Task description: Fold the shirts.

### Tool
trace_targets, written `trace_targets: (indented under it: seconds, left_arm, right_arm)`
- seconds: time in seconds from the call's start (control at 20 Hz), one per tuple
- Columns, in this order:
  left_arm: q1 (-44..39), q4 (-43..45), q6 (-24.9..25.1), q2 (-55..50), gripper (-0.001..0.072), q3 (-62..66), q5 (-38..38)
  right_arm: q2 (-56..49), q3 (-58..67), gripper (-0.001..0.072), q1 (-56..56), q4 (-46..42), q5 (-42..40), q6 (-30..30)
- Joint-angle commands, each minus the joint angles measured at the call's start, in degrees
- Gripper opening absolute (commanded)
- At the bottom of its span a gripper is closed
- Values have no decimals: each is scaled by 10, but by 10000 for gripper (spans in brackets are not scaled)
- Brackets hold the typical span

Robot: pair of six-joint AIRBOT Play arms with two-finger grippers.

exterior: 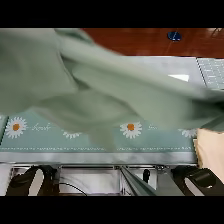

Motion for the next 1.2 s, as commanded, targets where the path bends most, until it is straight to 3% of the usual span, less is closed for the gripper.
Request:
trace_targets:
  seconds: [0.0,0.15,0.3,0.5,0.65,0.9,0.95,1.0,1.05,1.15]
  left_arm:
    - [-42,12,-3,3,25,-105,-47]
    - [-83,12,-2,-23,25,-249,-43]
    - [-117,12,0,-87,25,-361,16]
    - [-172,10,0,-213,25,-410,157]
    - [-207,-26,0,-299,25,-402,253]
    - [-221,-101,0,-377,28,-386,287]
    - [-222,-103,0,-381,90,-383,275]
    - [-222,-102,0,-381,321,-384,261]
    - [-220,-98,0,-380,500,-383,243]
    - [-184,-50,-7,-379,504,-369,173]
  right_arm:
    - [54,-207,27,0,108,-52,30]
    - [57,-346,27,0,150,-146,14]
    - [26,-418,27,0,121,-238,15]
    - [-102,-421,28,-9,95,-349,2]
    - [-219,-392,28,-79,135,-409,-28]
    - [-383,-272,44,-203,270,-409,-107]
    - [-406,-254,214,-215,285,-409,-123]
    - [-419,-241,421,-221,294,-403,-140]
    - [-426,-228,412,-228,294,-389,-150]
    - [-420,-201,412,-260,282,-345,-150]
